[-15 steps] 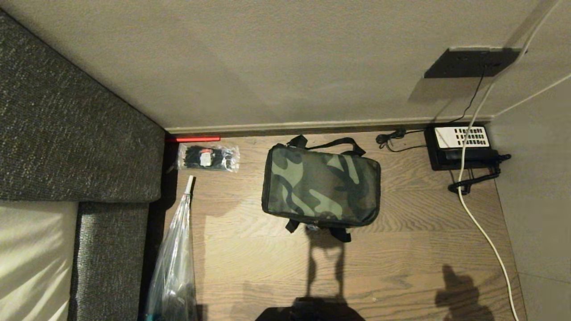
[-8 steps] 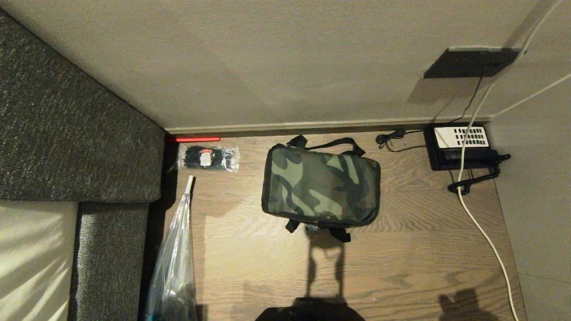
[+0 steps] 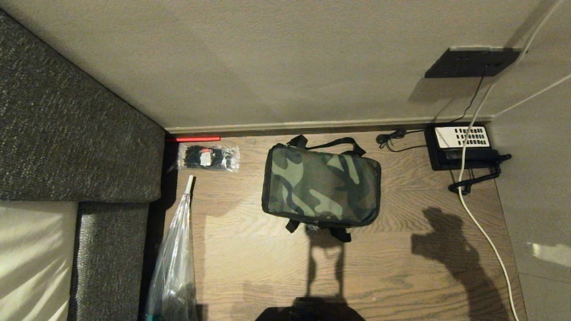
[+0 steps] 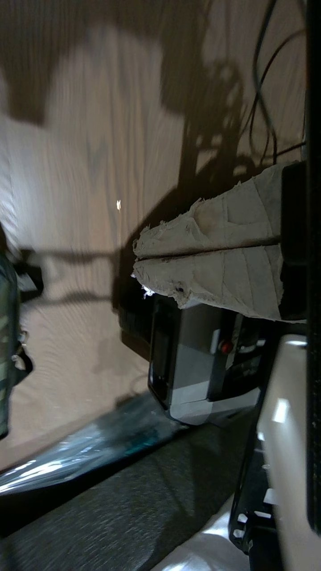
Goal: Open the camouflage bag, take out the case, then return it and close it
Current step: Open the top of the storage box
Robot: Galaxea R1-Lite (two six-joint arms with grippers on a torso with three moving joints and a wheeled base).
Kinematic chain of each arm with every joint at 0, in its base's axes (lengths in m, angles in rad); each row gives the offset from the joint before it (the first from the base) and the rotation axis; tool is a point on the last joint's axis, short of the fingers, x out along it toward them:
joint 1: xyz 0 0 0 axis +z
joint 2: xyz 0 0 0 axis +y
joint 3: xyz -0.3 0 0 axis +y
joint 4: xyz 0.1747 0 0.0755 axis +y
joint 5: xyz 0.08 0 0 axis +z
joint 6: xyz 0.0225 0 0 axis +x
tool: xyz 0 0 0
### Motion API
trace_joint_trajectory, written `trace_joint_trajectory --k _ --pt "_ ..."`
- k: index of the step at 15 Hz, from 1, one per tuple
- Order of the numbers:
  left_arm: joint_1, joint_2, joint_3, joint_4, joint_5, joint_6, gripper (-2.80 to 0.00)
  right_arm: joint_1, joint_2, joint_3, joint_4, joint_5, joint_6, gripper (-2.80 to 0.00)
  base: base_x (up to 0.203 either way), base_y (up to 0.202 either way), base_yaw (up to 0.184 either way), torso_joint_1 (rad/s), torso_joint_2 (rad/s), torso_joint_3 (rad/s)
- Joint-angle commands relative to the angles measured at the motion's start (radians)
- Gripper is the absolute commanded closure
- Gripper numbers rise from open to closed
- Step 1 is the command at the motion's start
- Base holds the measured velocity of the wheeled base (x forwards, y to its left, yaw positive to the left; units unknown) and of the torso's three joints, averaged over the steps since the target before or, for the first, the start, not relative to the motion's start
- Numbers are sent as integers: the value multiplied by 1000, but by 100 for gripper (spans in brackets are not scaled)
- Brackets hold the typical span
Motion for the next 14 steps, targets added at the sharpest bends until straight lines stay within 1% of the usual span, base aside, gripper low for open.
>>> trace_joint_trajectory --k 1,3,5,6,7,8,10,11,12,14 --pt "0 -1 3 0 0 -1 0 66 404 75 -320 20 11 0 0 0 0 0 0 0" --pt "0 0 3 0 0 0 0 146 573 136 -542 33 27 0 0 0 0 0 0 0" --pt "0 -2 3 0 0 -1 0 234 699 164 -786 39 69 0 0 0 0 0 0 0" --pt "0 -1 3 0 0 -1 0 291 754 163 -878 33 90 0 0 0 0 0 0 0" --pt "0 0 3 0 0 0 0 350 808 160 -972 6 101 0 0 0 0 0 0 0" --pt "0 -1 3 0 0 -1 0 411 871 154 -1071 -57 103 0 0 0 0 0 0 0" --pt "0 -1 3 0 0 0 0 500 973 125 -1231 -252 83 0 0 0 0 0 0 0" --pt "2 0 3 0 0 0 0 520 1012 122 -1249 -300 42 0 0 0 0 0 0 0" --pt "2 0 3 0 0 0 0 528 1047 126 -1268 -322 3 0 0 0 0 0 0 0" --pt "0 -2 3 0 0 -1 0 537 1111 128 -1337 -353 -19 0 0 0 0 0 0 0"
